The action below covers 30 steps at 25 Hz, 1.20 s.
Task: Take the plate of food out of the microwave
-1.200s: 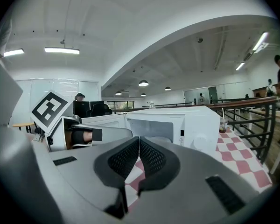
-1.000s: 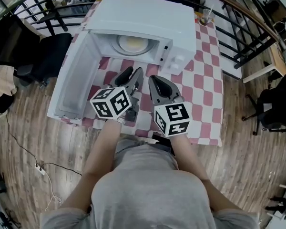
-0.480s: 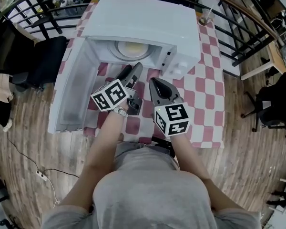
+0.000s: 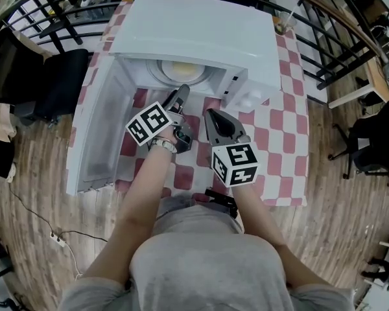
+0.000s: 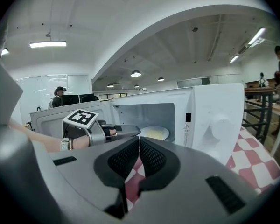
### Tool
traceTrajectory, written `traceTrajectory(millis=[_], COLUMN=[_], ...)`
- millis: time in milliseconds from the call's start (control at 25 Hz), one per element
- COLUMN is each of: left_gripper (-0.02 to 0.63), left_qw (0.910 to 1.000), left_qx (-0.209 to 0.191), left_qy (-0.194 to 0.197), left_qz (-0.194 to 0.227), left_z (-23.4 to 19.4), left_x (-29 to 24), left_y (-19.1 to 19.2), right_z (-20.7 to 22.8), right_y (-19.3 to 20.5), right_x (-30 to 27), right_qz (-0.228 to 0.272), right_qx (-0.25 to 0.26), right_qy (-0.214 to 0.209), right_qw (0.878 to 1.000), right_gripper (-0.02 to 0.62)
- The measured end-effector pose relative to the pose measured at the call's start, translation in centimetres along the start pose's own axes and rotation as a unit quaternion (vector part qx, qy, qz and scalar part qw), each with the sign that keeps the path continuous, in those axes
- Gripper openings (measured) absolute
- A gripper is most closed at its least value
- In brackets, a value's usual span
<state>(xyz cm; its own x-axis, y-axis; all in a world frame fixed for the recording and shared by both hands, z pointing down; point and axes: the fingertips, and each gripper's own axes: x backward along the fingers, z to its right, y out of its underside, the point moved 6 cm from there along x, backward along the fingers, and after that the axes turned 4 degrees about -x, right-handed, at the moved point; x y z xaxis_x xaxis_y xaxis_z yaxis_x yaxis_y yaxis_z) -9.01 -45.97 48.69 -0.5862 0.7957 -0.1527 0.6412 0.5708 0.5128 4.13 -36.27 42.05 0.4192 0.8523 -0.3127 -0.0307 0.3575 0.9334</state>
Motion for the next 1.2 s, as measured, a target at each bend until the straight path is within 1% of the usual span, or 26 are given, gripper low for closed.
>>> traceTrajectory(millis=[120, 240, 400, 520, 640, 800, 920, 1040, 1200], left_gripper=[0.278, 0.319, 0.325, 0.325, 0.325, 0.325, 0.325, 0.325, 0.325], left_qw=[0.9992, 0.9966, 0.9912, 0.9877, 0.9857, 0.9818, 0.9781, 0.9714, 0.9649], left_qx=[0.039, 0.076, 0.126, 0.150, 0.158, 0.168, 0.167, 0.168, 0.169], left_qy=[-0.012, -0.033, -0.041, -0.046, -0.058, -0.088, -0.124, -0.168, -0.201], left_qz=[-0.003, 0.000, -0.001, -0.003, -0.003, -0.001, 0.001, 0.002, 0.003], left_z=[-1.4, -3.1, -4.8, -5.7, -6.2, -6.4, -6.2, -6.3, -6.7], left_x=[-0.8, -1.4, -2.4, -3.0, -3.7, -4.2, -4.4, -4.7, -5.2], left_y=[0.1, 0.2, 0.4, 0.6, 0.5, 0.4, 0.4, 0.4, 0.3], right_z=[0.1, 0.2, 0.6, 1.0, 1.1, 1.2, 1.1, 1.0, 1.4], right_y=[0.3, 0.6, 0.9, 1.2, 1.4, 1.7, 1.8, 1.7, 2.0], right_x=[-0.6, -1.1, -1.6, -1.7, -1.9, -2.1, -2.4, -2.4, -2.0], right_qz=[-0.007, -0.013, -0.019, -0.024, -0.029, -0.035, -0.037, -0.039, -0.044], right_qx=[-0.004, -0.007, -0.011, -0.016, -0.019, -0.023, -0.024, -0.022, -0.020], right_qy=[0.001, 0.003, 0.010, 0.018, 0.023, 0.028, 0.029, 0.028, 0.033], right_qw=[1.000, 1.000, 1.000, 0.999, 0.999, 0.999, 0.999, 0.999, 0.998], right_gripper=[0.026, 0.026, 0.026, 0.026, 0.026, 0.026, 0.026, 0.026, 0.026])
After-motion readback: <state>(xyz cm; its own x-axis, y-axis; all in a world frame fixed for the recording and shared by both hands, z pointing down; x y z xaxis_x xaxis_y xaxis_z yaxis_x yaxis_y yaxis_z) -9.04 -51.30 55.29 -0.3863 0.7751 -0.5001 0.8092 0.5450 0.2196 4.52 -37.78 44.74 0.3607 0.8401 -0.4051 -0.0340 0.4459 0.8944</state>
